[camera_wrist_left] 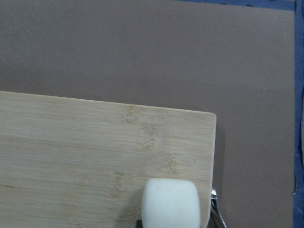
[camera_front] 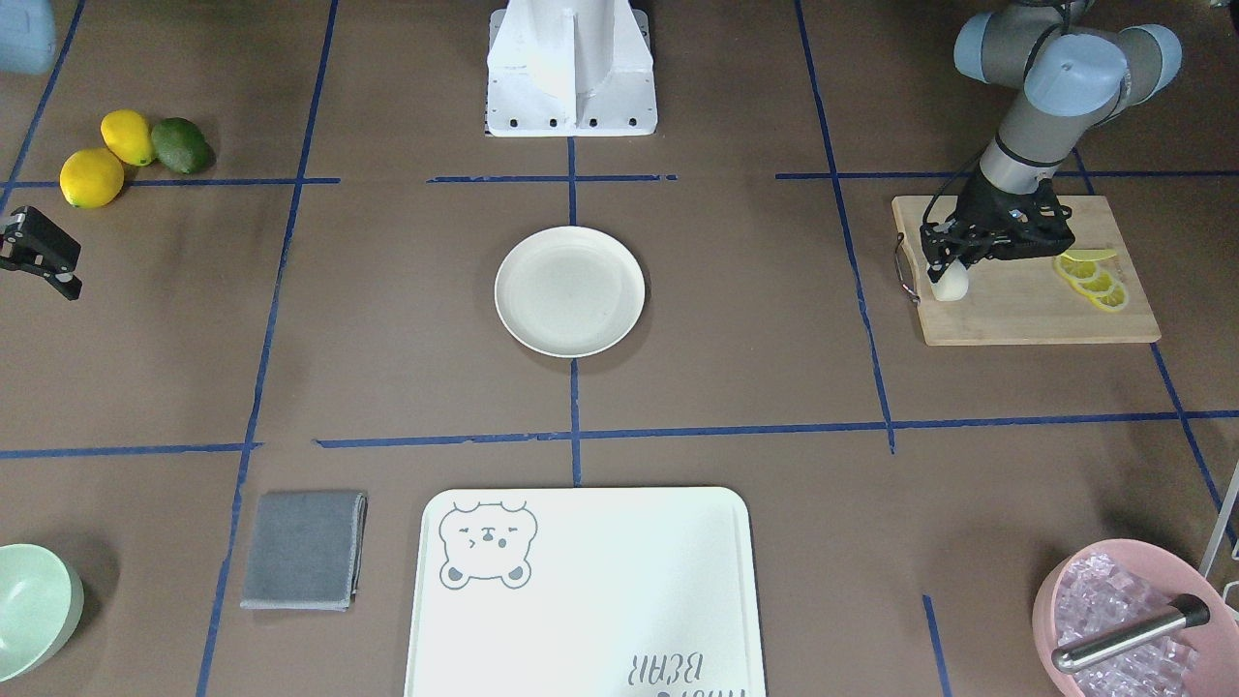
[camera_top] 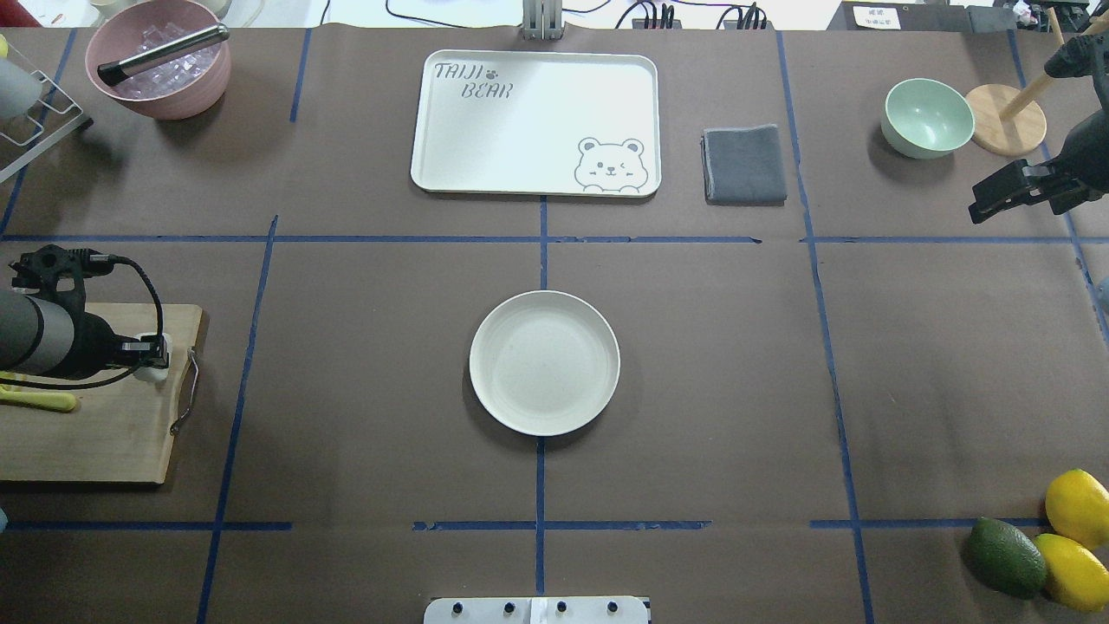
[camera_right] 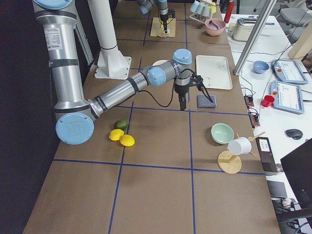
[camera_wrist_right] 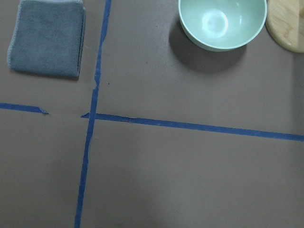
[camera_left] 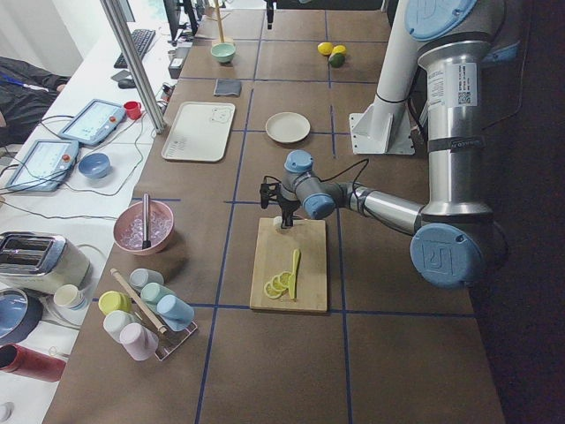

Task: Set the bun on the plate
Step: 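Grasp the white bun on the cutting board with the left gripper, then carry the white bun with the left gripper over the white plate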

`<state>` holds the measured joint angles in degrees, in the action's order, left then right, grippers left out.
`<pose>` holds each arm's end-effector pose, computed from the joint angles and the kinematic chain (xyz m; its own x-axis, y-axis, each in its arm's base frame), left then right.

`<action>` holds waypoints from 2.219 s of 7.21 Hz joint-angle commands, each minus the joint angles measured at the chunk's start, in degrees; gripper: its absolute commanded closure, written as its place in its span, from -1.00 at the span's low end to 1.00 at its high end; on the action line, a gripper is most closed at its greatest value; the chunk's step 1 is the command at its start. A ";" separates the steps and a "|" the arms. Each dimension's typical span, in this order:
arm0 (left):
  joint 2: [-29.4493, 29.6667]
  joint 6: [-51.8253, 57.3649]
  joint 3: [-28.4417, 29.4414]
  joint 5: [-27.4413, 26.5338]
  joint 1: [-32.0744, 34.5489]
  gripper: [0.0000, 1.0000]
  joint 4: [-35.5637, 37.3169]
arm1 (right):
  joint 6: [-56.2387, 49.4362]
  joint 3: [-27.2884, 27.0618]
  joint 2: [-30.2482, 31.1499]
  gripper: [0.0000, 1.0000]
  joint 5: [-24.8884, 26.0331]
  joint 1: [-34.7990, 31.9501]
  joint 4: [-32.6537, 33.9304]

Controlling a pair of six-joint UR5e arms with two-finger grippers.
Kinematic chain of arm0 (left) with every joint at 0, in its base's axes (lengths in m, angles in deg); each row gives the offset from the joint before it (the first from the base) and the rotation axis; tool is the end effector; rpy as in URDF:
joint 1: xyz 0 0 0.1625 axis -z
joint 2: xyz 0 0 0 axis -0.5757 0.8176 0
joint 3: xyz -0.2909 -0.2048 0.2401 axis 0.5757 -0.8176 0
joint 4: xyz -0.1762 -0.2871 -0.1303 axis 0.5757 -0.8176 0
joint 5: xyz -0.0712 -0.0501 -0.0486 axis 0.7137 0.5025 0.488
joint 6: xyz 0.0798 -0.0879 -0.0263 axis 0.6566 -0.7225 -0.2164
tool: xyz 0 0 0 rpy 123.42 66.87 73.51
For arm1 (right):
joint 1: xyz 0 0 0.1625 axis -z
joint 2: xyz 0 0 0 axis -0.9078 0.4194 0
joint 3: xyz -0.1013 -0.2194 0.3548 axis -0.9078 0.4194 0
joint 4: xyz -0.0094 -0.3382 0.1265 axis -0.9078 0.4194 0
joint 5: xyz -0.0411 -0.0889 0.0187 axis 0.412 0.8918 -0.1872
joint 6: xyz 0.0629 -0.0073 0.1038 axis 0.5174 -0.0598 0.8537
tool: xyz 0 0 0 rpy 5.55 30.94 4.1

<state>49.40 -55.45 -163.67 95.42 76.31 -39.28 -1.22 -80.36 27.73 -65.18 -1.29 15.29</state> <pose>0.2647 -0.3538 0.5445 0.6836 -0.0854 -0.7249 0.1811 0.9819 0.0550 -0.1306 -0.4574 0.4626 0.7351 -0.0945 0.6714 0.0004 0.9903 0.1389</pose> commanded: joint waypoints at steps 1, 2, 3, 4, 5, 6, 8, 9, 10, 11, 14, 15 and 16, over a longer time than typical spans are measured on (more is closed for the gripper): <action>0.26 -0.02 -2.16 2.80 1.36 0.29 0.56 | -0.09 -0.03 0.55 -0.99 -0.07 -1.08 0.02; 1.22 -0.02 -3.03 2.91 1.98 0.29 2.39 | -0.96 0.14 0.82 -0.99 -0.16 -1.96 0.02; 6.36 -0.02 -7.13 2.91 2.16 0.29 13.46 | -3.14 0.41 1.95 -0.99 -1.90 -3.54 0.02; 15.73 -0.11 -9.61 2.56 2.08 0.29 27.58 | -7.08 1.63 3.35 -0.99 -5.22 -6.68 -0.07; 23.48 -0.72 -9.46 2.21 1.38 0.29 35.73 | -10.95 2.42 4.50 -0.99 -6.30 -9.76 -0.07; 28.95 -2.03 -8.85 2.20 -0.28 0.29 39.29 | -16.38 3.73 6.86 -0.99 -7.00 -13.10 -0.07; 37.74 -11.06 -3.43 -1.19 -6.16 0.29 39.68 | -26.67 10.30 8.11 -0.99 -11.47 -20.39 -0.07; 42.32 -14.84 1.13 -4.10 -10.10 0.29 39.41 | -31.24 13.30 8.20 -0.99 -11.58 -22.51 -0.16; 47.32 -17.05 5.87 -6.73 -12.40 0.29 39.15 | -34.33 15.42 8.11 -0.99 -11.32 -23.41 -0.24; 49.72 -18.64 8.10 -7.46 -14.34 0.29 38.97 | -34.63 15.61 8.20 -0.99 -10.80 -23.42 -0.33; 53.96 -19.89 15.48 -10.53 -17.95 0.29 35.14 | -35.24 16.31 8.82 -0.99 -9.91 -23.42 -2.71; 54.49 -19.97 17.76 -10.80 -18.31 0.29 32.67 | -35.16 16.40 8.82 -0.99 -9.91 -23.42 -2.71; 55.71 -19.97 19.70 -10.80 -18.40 0.29 31.60 | -35.07 16.40 8.82 -0.99 -9.91 -23.42 -2.71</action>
<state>103.90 -75.36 -146.49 84.92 58.31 -5.76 -36.37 -64.02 36.51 -75.11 -24.70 12.65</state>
